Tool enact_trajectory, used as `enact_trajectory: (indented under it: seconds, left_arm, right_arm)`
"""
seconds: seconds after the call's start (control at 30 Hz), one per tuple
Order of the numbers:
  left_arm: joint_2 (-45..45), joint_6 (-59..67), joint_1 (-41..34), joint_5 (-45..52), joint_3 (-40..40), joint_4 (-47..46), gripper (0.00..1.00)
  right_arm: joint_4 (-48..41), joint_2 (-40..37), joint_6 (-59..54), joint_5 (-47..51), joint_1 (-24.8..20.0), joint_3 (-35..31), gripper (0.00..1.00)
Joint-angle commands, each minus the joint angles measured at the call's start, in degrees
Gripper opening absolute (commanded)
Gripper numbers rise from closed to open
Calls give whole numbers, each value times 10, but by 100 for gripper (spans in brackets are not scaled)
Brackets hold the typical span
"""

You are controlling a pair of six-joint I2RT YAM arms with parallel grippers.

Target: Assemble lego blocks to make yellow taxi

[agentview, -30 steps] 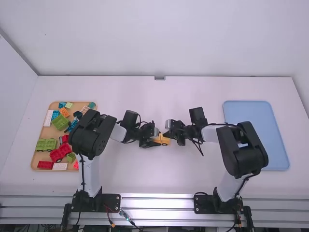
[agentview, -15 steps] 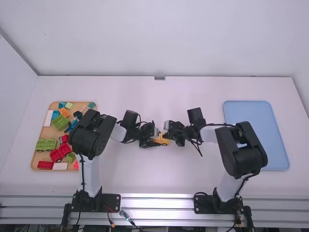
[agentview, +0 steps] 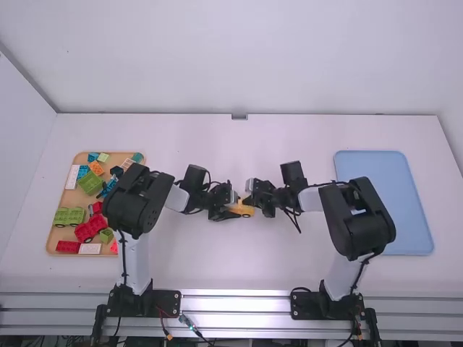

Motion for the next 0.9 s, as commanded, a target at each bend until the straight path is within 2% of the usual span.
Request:
enact_trajectory:
  seconds: [0.0, 0.17, 0.43, 0.53, 0.67, 0.87]
  left_arm:
    - [12, 7, -1, -31, -8, -14, 58]
    - [12, 7, -1, -31, -8, -15, 58]
    - [12, 7, -1, -31, -8, -7, 57]
    - [12, 7, -1, -31, -8, -7, 57]
    - [12, 7, -1, -31, -8, -7, 58]
    - [12, 7, -1, -31, -8, -11, 58]
  right_arm:
    - [-7, 35, 16, 15, 3, -5, 0]
    - [-19, 36, 9, 34, 3, -5, 0]
    - [-68, 36, -1, 155, 25, -5, 0]
    - [-71, 36, -7, 156, 33, -5, 0]
    - [-36, 35, -4, 132, 29, -5, 0]
    - [34, -14, 0, 8, 1, -5, 0]
